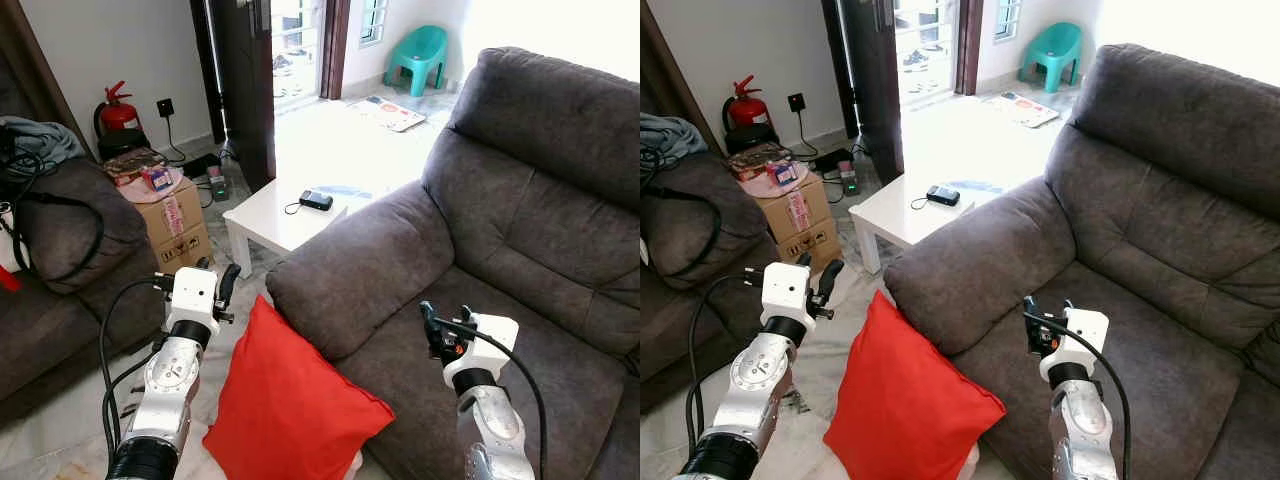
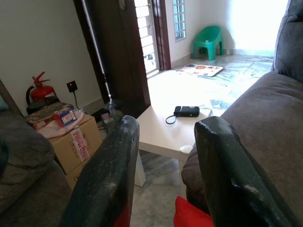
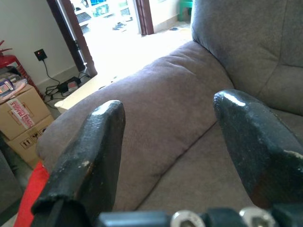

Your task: Move the pillow to the sofa from floor

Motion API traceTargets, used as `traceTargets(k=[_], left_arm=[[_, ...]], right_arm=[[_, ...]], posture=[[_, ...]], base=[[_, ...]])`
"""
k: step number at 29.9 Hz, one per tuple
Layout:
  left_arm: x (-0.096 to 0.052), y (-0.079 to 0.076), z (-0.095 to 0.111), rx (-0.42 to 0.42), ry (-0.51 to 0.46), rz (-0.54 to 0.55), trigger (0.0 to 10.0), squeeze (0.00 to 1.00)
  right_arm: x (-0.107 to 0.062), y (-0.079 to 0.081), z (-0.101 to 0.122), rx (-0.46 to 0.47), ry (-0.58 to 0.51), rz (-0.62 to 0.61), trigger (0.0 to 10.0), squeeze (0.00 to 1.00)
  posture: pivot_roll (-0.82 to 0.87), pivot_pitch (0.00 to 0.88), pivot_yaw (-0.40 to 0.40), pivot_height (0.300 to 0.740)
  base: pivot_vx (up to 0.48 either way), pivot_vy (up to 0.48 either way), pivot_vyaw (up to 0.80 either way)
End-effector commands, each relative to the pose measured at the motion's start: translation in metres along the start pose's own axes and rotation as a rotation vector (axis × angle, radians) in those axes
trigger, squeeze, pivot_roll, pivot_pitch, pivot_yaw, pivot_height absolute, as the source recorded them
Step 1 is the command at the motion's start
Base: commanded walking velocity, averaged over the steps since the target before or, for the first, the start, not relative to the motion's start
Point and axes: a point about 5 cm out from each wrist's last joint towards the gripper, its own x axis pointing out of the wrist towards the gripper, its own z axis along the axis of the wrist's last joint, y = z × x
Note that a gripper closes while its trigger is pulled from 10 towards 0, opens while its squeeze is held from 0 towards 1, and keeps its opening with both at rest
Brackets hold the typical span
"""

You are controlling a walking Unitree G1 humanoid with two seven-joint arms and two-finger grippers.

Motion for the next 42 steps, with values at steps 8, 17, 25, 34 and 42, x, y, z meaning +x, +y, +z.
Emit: traceTargets(k=[8,17,25,34,42], left_arm=[[0.004,-0.002,0.005,0.013,-0.017,-0.045,10.0,0.0],[-0.001,-0.008,0.011,0.01,-0.058,-0.042,10.0,0.0],[-0.001,-0.005,0.021,0.027,-0.099,-0.017,10.0,0.0],[-0.003,-0.003,0.019,0.032,-0.083,-0.008,10.0,0.0],[-0.002,-0.004,0.02,0.029,-0.081,-0.01,10.0,0.0]], right_arm=[[-0.001,-0.004,0.004,0.006,-0.033,-0.029,10.0,0.0],[-0.006,0.003,0.02,-0.01,-0.132,-0.019,10.0,0.0],[-0.006,0.011,0.023,-0.024,-0.138,0.017,10.0,0.0],[-0.009,0.018,0.022,-0.037,-0.142,0.059,10.0,0.0],[-0.007,0.014,0.024,-0.041,-0.119,0.049,10.0,0.0]], posture=[[-0.04,0.0,-0.017,0.74],[-0.03,0.0,-0.018,0.74],[-0.01,0.0,-0.031,0.74],[-0.01,0.0,-0.026,0.74],[-0.02,0.0,-0.028,0.74]], base=[[0.0,0.0,0.0],[0.0,0.0,0.0],[0.0,0.0,0.0],[0.0,0.0,0.0],[0.0,0.0,0.0]])
